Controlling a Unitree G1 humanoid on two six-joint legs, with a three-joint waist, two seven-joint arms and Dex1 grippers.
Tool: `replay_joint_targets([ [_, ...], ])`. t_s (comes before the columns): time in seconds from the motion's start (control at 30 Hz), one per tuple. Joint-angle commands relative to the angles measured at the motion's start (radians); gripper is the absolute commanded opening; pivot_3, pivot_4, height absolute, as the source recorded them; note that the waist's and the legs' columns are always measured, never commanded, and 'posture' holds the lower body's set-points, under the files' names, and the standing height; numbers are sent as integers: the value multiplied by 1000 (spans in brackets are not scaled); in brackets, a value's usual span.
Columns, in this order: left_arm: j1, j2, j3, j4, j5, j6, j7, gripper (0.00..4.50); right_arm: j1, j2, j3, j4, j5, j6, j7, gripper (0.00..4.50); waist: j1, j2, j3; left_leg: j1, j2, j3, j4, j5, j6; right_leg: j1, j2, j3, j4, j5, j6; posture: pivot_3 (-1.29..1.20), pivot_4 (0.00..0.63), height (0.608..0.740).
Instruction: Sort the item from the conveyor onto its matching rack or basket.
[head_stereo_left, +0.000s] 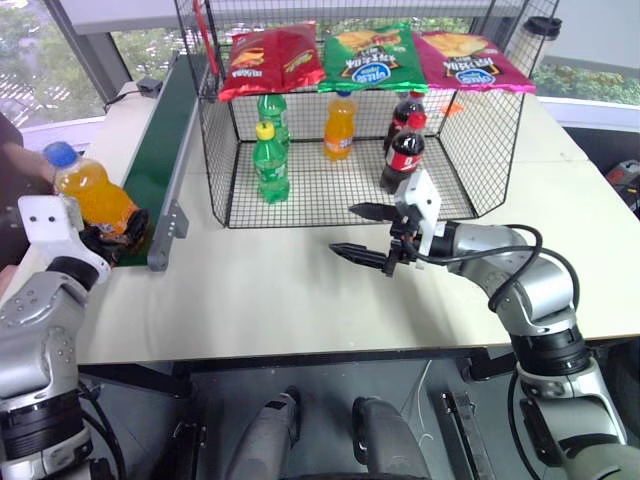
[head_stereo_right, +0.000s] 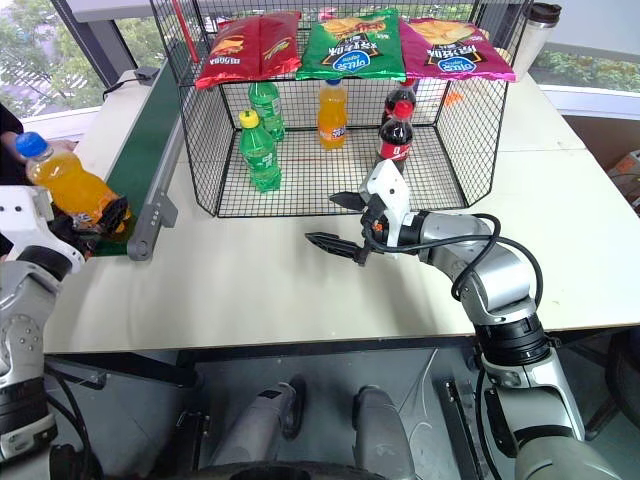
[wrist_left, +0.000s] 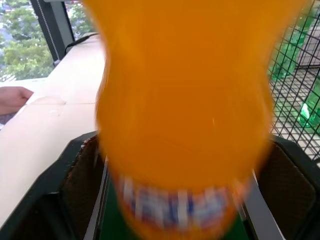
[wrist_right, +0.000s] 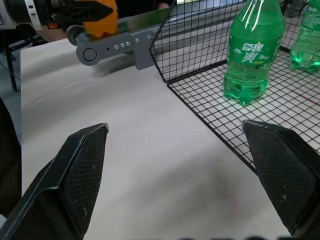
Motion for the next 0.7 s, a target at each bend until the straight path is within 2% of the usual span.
replay_joint_targets([
  [0.03,5,-2,24,-42,-59,-20,-38,2966,-8,-2,-10,-41,2,-11,-3,4500,1,0,0,0,0,0,0,0,0,0,0,0,0,0,0,0,150,738],
  [0.2,-57,25,61,-72,-179,65,-29,2967,-4,-4,-10,-47,1,-10,-5,4500,4,0,0,0,0,-1,0,0,0,0,0,0,0,0,0,0,150,738],
  [0.3,-127,66,41,-92,-255,131,-59,2967,-12,-4,-11,-48,5,-6,-3,4500,4,-2,0,0,0,-2,1,0,0,0,1,-1,0,0,0,0,150,738],
  [0.4,-162,95,-45,-103,-287,171,-138,2967,-27,1,-13,-47,12,-3,-2,4500,-1,-2,0,0,-1,-1,1,0,0,0,0,-1,0,0,0,0,150,738],
  [0.5,-189,115,-182,-92,-253,162,-233,2967,-39,8,-7,-46,14,-9,5,4500,0,-2,0,0,-1,1,0,0,0,0,0,0,0,0,0,0,150,738],
  [0.7,-301,31,-464,7,-153,84,-376,2967,-41,1,9,-66,29,21,30,4500,1,-2,0,0,-1,0,1,0,1,1,1,0,0,0,0,0,150,738],
])
